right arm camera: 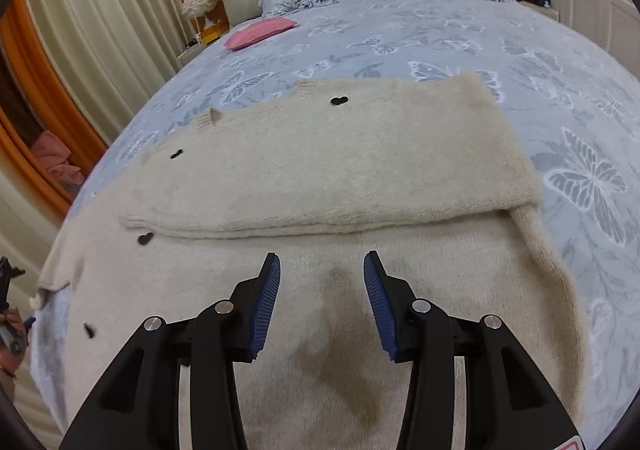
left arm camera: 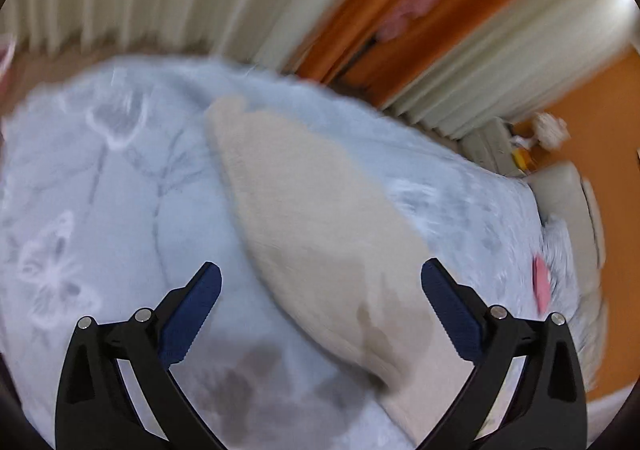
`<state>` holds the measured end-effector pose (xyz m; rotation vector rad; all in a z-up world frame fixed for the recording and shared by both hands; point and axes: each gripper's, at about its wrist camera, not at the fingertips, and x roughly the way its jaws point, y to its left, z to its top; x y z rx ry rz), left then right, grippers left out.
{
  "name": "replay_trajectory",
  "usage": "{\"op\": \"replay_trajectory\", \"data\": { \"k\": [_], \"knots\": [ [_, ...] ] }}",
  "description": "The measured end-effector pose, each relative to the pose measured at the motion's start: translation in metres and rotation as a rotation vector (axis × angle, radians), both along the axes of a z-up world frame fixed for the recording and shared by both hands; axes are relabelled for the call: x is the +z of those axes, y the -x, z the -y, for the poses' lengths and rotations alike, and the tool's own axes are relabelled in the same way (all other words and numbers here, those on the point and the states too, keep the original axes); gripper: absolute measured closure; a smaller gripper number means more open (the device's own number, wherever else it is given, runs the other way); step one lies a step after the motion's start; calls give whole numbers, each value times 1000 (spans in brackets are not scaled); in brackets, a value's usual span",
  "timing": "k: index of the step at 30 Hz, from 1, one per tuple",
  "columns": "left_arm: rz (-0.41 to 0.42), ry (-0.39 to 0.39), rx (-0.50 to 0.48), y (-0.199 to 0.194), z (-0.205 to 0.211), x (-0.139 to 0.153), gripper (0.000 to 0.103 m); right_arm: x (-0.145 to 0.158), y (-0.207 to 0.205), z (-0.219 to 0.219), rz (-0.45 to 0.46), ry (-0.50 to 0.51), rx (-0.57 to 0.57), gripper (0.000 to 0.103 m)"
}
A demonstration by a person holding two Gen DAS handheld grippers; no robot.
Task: Fold small clothes
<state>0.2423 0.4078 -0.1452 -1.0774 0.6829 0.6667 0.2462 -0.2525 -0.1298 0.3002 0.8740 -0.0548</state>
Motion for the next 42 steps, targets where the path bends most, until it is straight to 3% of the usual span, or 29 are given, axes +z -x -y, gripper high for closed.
{"op": "replay_trajectory", "data": {
  "k": [1, 3, 4, 5, 7, 8, 12, 14, 16, 18, 21, 22, 23, 25, 28, 31, 34, 38, 40, 42],
  "knots": [
    [11, 60, 9, -2, -10, -17, 5, -1, -1, -1, 5, 7, -1, 60],
    [24, -25, 30, -6, -3, -12, 7, -1, -3, -1, 6, -3, 0, 60],
    [24, -37, 0, -14, 1, -9, 32, -2, -3, -1, 6, -7, 2, 60],
    [14, -45, -46, -26, 7, -5, 68, -2, -2, 0, 5, -5, 5, 60],
    [21, -75, -122, -45, 24, 10, 88, -1, -2, 3, 3, 1, 3, 60],
    [38, -116, -158, -53, 36, 24, 89, -1, -2, 6, 4, 0, 0, 60],
    [170, -266, -403, -89, 124, 95, 89, 1, -2, 24, 13, -22, -43, 59],
    [271, -327, -585, -106, 203, 135, 89, 4, -2, 35, 22, -41, -71, 59],
    [361, -339, -726, -110, 270, 157, 89, 6, -1, 44, 33, -47, -96, 59],
    [457, -262, -862, -108, 342, 163, 89, 9, 0, 54, 44, -49, -126, 59],
    [451, -136, -1004, -109, 422, 135, 83, 13, 0, 66, 49, -59, -143, 53],
    [390, -105, -1064, -108, 455, 109, 65, 12, 0, 72, 46, -64, -149, 49],
    [336, -114, -1084, -106, 469, 93, 38, 12, 0, 76, 40, -66, -150, 47],
    [221, -165, -1068, -94, 488, 58, 31, 8, -2, 83, 16, -65, -145, 47],
    [254, -136, -994, -71, 467, 33, 17, 7, -6, 85, 6, -48, -127, 47],
    [282, -112, -858, -71, 422, 29, 14, 8, -12, 80, 13, -19, -94, 47],
    [268, -106, -756, -83, 382, 28, 14, 3, -24, 80, 10, -102, -27, 47],
    [229, -51, -610, -83, 335, 13, 14, 6, -58, 79, 24, -133, -8, 47],
    [221, 5, -572, -79, 325, 3, 14, 7, -88, 81, 9, -178, -5, 47],
    [225, 6, -568, -77, 325, 7, 14, 0, -118, 80, -44, -230, 4, 47]
  ]
}}
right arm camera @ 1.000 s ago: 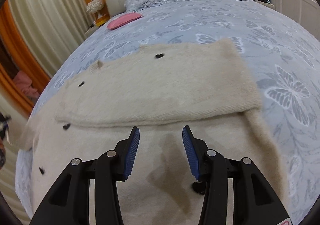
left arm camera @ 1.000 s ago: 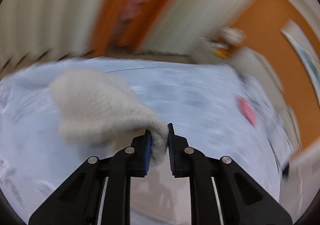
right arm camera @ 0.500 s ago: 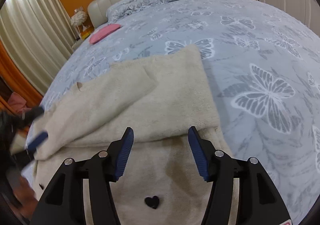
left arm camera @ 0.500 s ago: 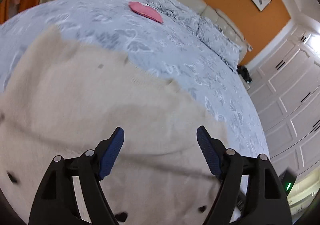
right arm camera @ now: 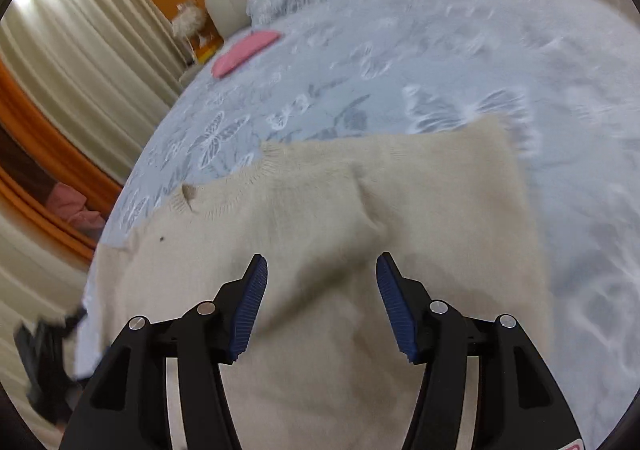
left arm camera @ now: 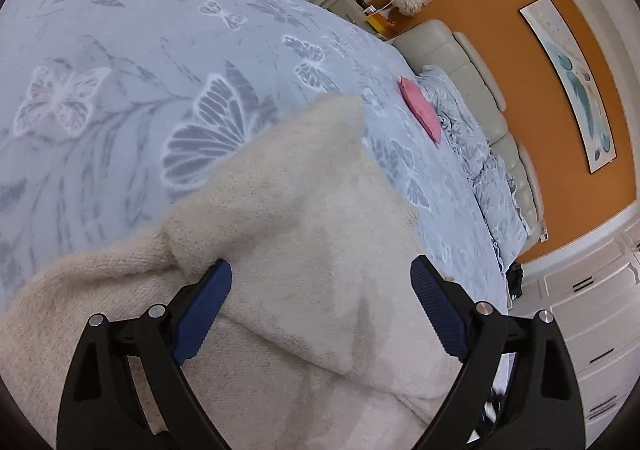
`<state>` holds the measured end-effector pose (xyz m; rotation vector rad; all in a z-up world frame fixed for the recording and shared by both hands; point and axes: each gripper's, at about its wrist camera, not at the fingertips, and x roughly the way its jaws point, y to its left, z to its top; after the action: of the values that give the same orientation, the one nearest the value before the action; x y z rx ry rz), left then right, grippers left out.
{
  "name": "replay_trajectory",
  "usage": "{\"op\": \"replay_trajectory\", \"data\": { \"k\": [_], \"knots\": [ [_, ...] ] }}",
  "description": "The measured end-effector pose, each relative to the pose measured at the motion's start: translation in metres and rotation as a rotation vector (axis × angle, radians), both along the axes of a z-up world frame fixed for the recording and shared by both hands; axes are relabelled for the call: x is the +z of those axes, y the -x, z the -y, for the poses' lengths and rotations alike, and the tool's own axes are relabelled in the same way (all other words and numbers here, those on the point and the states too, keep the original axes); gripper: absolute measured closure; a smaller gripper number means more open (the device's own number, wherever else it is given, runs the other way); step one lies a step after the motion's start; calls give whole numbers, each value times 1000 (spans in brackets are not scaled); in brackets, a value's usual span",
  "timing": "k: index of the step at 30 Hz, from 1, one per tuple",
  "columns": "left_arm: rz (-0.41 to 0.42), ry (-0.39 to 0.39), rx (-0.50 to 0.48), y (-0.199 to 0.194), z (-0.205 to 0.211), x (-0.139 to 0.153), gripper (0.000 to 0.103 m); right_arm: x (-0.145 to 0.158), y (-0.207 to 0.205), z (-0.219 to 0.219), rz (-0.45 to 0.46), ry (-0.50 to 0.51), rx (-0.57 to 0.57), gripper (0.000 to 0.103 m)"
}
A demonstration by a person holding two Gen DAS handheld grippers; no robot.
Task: Fold small clothes
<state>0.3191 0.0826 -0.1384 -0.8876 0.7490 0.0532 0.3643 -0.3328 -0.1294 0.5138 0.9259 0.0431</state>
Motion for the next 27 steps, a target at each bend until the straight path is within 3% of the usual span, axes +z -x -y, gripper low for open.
{"op": "replay_trajectory", "data": {
  "k": [2, 4, 6, 8, 10, 12, 15, 16, 19, 22, 24, 25, 26, 27],
  "knots": [
    [11, -7, 1, 7, -1, 4, 14, -11, -25, 0, -59, -25, -17, 48],
    [23, 3, 7, 5, -1, 6, 14, -12, -36, -4, -84, -8, -35, 94],
    [29, 21, 14, 9, -3, 6, 14, 12, -28, -3, 7, -54, -40, 94],
    [31, 13, 29, 15, -6, 8, 14, 53, -2, -1, 138, -29, -56, 94],
    [27, 5, 21, 13, -5, 7, 14, 71, 31, 11, 201, 1, -106, 94],
    [6, 16, 8, 9, -3, 2, 14, 60, 43, 23, 170, 46, -138, 94],
    [-18, 11, -3, 6, 2, -6, 14, -9, 37, 43, -47, 33, -149, 93],
    [-18, -5, -5, 8, 4, -5, 14, -21, 41, 45, -56, 13, -147, 94],
    [-13, 7, 38, 18, -1, 2, 14, 1, 53, 38, -17, 71, -178, 85],
    [-30, 28, 127, 34, -12, 5, 14, 48, 66, 14, 85, 271, -228, 82],
    [-44, 91, 114, 33, -14, -1, 13, 69, 58, -12, 146, 265, -135, 76],
    [-65, 138, 76, 26, -14, -8, 13, 74, 45, -28, 140, 236, -55, 70],
    [-83, 179, 58, 22, -15, -16, 13, 75, 24, -60, 120, 190, 86, 70],
    [-85, 198, 65, 23, -17, -20, 14, 75, 15, -78, 121, 166, 157, 70]
  ]
}}
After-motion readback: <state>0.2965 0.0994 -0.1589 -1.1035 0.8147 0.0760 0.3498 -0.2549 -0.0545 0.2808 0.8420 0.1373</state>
